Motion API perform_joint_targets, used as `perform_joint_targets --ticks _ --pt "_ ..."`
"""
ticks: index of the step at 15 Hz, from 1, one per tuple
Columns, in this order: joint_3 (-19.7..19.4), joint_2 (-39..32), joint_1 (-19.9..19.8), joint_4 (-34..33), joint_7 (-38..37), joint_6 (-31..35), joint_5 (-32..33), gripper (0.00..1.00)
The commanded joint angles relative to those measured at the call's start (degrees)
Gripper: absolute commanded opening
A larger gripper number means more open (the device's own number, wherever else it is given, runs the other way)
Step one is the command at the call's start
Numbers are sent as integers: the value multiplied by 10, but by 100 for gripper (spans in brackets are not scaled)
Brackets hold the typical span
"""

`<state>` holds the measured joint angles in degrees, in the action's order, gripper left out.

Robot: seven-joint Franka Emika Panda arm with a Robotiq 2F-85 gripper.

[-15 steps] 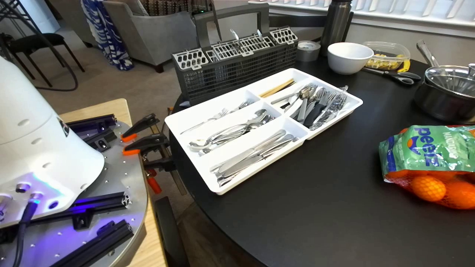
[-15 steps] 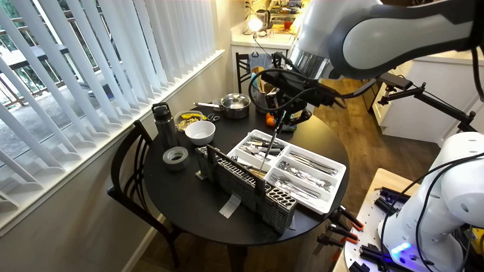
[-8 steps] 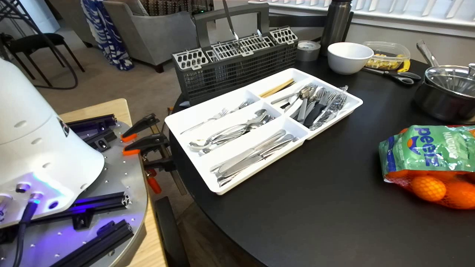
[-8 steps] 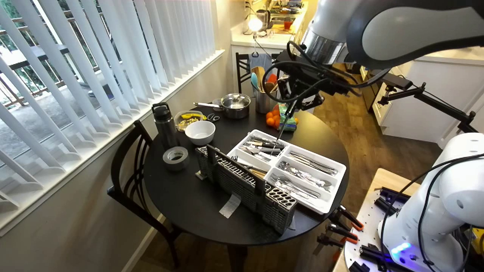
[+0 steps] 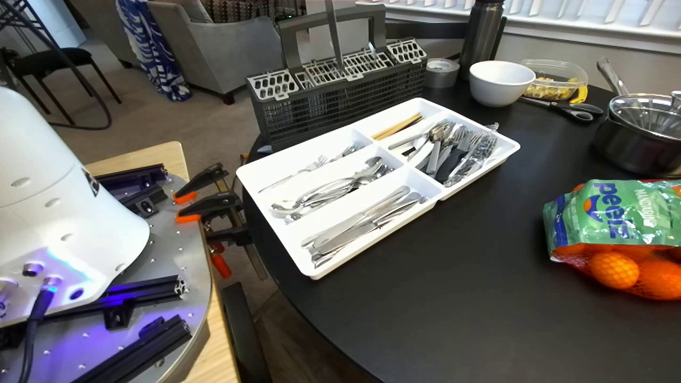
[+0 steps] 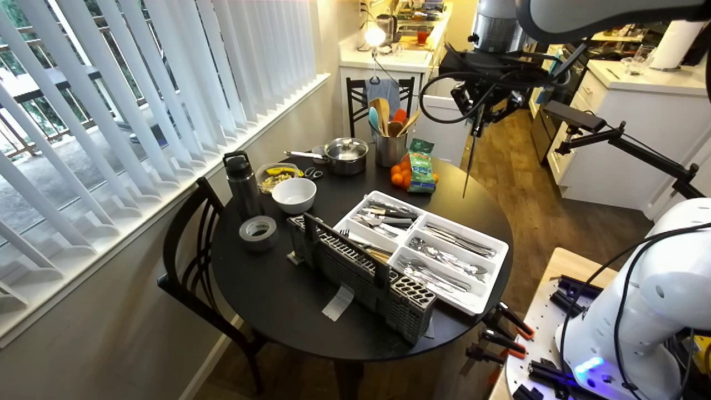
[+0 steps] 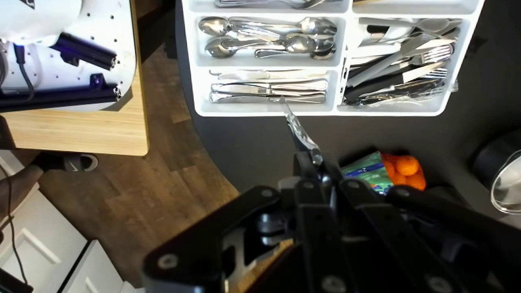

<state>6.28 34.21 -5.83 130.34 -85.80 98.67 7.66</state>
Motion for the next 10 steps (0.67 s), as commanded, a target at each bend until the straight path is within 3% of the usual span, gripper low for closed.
perform_joint_targets --ticks 1,5,10 --pt "-59 -62 -14 -35 86 4 -12 2" --pt "-123 -139 -29 -64 170 -10 -56 2" --pt "-146 -239 -42 -92 209 -21 -82 2"
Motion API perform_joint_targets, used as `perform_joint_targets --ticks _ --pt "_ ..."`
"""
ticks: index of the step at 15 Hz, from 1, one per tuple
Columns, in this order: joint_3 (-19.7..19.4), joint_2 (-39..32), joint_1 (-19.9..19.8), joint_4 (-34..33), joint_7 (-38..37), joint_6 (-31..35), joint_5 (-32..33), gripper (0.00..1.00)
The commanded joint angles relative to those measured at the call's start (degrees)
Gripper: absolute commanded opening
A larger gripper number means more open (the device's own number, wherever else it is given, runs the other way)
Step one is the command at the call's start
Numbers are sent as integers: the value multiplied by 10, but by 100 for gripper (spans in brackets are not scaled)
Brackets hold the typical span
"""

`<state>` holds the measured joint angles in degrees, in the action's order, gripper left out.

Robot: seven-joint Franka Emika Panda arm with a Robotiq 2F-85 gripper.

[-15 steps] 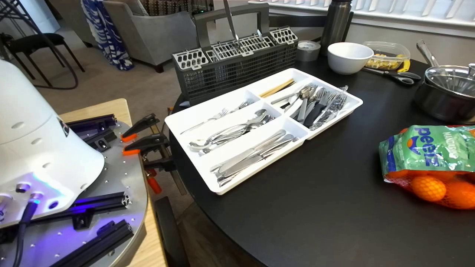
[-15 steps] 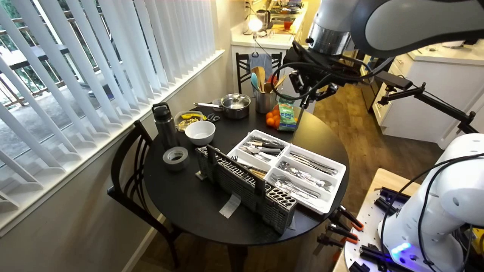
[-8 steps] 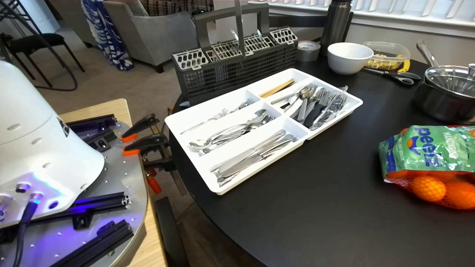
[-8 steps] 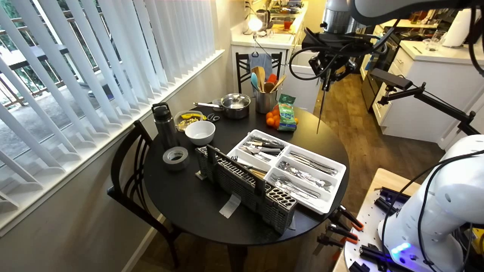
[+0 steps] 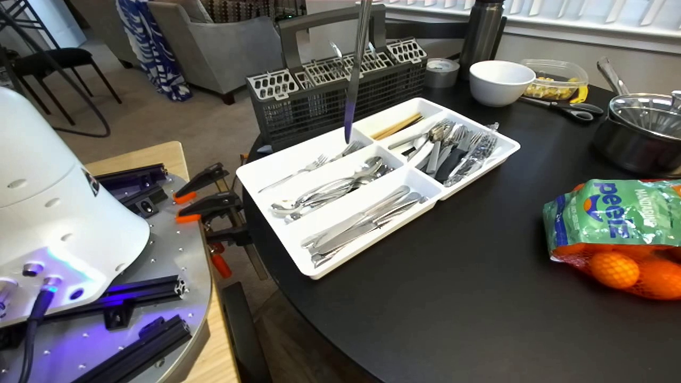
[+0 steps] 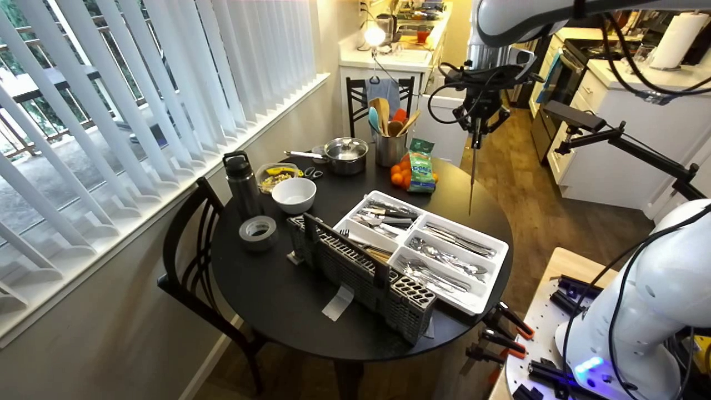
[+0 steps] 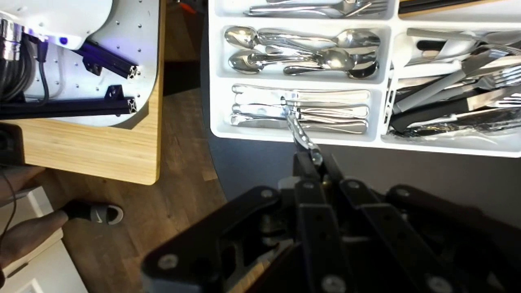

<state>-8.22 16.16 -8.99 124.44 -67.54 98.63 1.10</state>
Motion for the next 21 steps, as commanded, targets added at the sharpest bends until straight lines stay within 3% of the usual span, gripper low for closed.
perform_joint_targets --ticks 1,13,21 --pt "-2 -78 -11 -36 25 -20 -13 2" --pt "-7 -218 2 -96 9 -84 48 2" --pt "-9 -278 16 -103 -5 -63 115 2"
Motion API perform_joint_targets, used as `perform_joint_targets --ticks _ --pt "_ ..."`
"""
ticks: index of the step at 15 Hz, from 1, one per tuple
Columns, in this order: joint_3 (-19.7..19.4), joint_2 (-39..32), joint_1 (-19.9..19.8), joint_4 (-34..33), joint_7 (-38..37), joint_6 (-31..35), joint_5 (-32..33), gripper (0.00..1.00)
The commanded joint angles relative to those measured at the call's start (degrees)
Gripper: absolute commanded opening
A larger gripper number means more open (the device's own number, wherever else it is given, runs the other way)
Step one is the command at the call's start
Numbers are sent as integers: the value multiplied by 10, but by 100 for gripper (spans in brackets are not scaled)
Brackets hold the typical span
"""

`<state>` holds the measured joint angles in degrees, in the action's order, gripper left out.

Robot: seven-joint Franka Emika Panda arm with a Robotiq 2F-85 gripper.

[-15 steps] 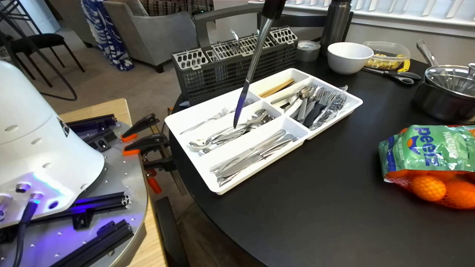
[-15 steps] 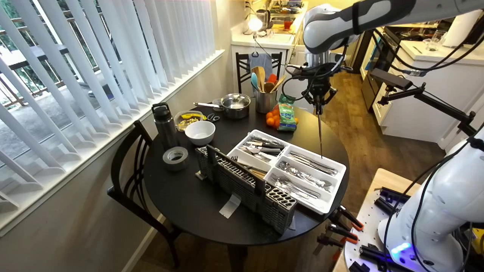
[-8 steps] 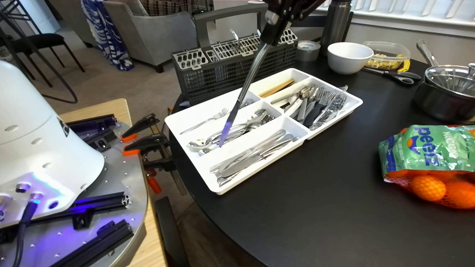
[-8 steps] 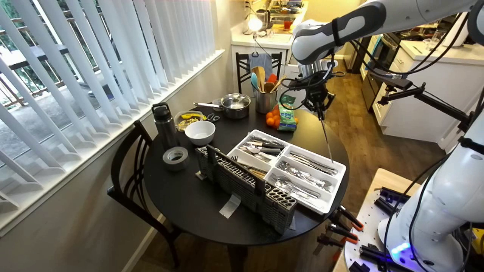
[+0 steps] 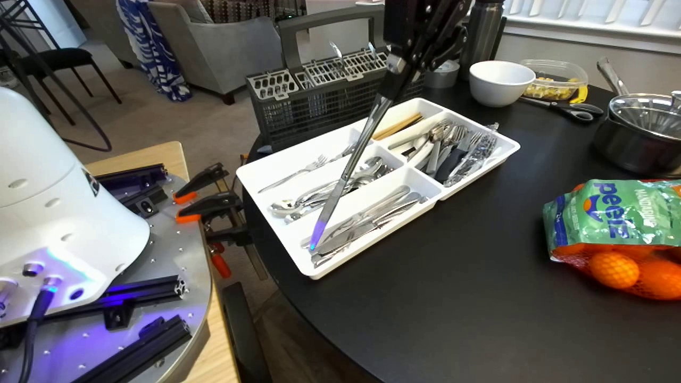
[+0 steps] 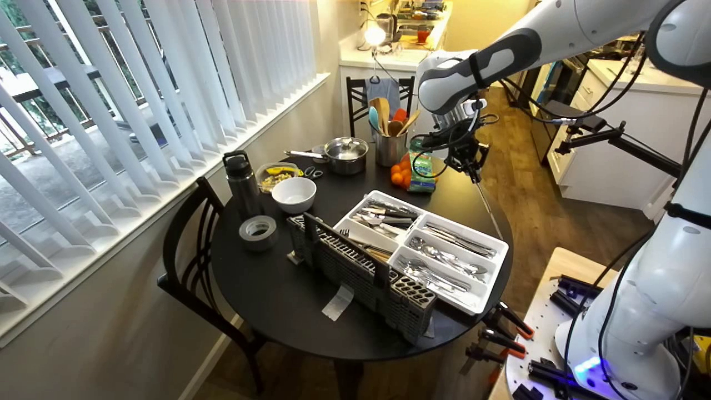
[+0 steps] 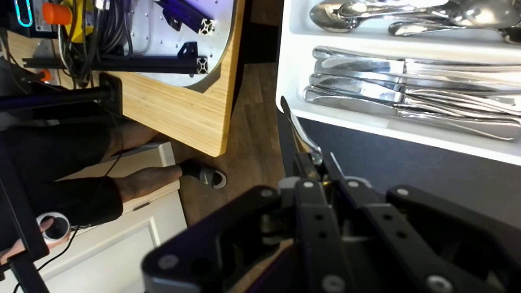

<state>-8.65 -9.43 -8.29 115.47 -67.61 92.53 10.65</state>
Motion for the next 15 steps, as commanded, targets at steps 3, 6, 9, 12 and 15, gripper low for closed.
perform_joint_targets --ticks 3,6,9,12,15 --pt "-6 -40 12 -24 0 0 16 2" --pt "-6 -55 12 -38 3 6 6 2" --pt "-7 -77 10 -62 0 2 -13 2" --pt "-8 -95 10 -76 -4 1 -46 2" --pt "-11 -112 12 -85 -9 1 -67 2"
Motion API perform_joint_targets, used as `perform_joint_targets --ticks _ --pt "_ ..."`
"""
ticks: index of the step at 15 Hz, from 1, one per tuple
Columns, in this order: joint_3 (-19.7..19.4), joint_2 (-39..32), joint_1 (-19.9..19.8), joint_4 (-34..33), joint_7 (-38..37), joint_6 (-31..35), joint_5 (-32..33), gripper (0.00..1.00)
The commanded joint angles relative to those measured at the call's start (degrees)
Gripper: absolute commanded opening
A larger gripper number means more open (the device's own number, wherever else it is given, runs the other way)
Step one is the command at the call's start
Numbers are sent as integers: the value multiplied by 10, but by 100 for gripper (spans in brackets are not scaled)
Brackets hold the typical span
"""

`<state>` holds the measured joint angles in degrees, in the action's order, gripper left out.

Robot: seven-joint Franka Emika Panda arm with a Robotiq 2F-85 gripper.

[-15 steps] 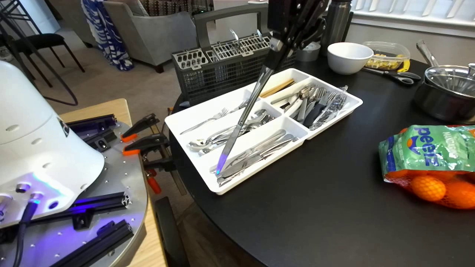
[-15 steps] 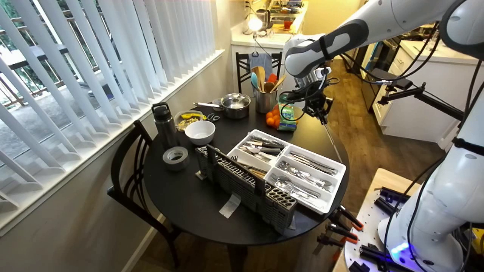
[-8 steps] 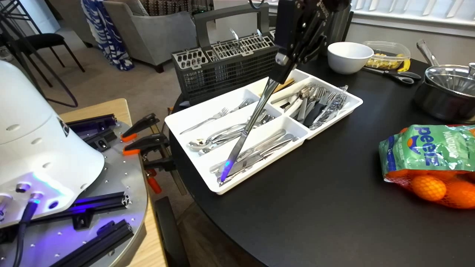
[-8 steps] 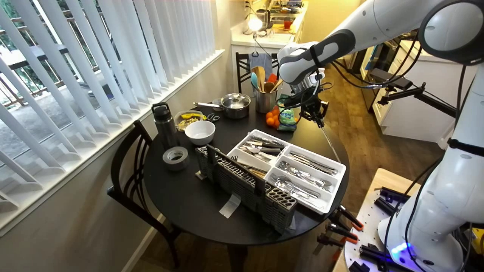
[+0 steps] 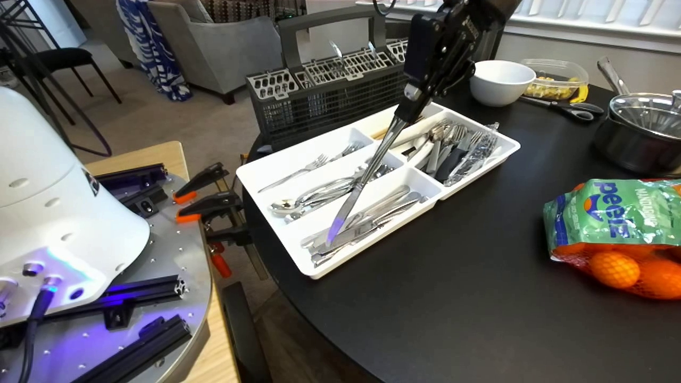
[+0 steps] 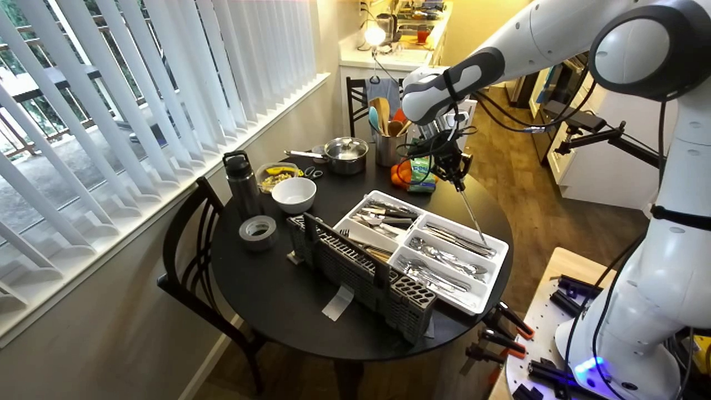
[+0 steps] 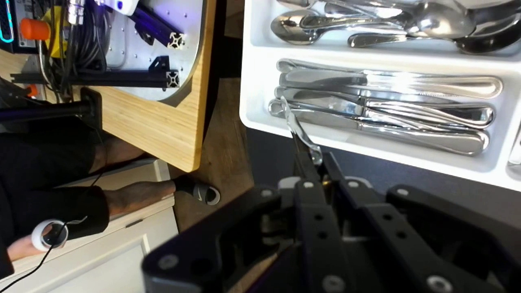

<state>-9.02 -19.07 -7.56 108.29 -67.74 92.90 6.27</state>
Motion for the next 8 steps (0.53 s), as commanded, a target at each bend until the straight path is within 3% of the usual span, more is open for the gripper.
perform_joint_targets --ticks 1,8 --pt "-8 -20 6 -14 -10 -2 -25 2" --pt "-12 -49 17 -14 -27 -5 -12 2"
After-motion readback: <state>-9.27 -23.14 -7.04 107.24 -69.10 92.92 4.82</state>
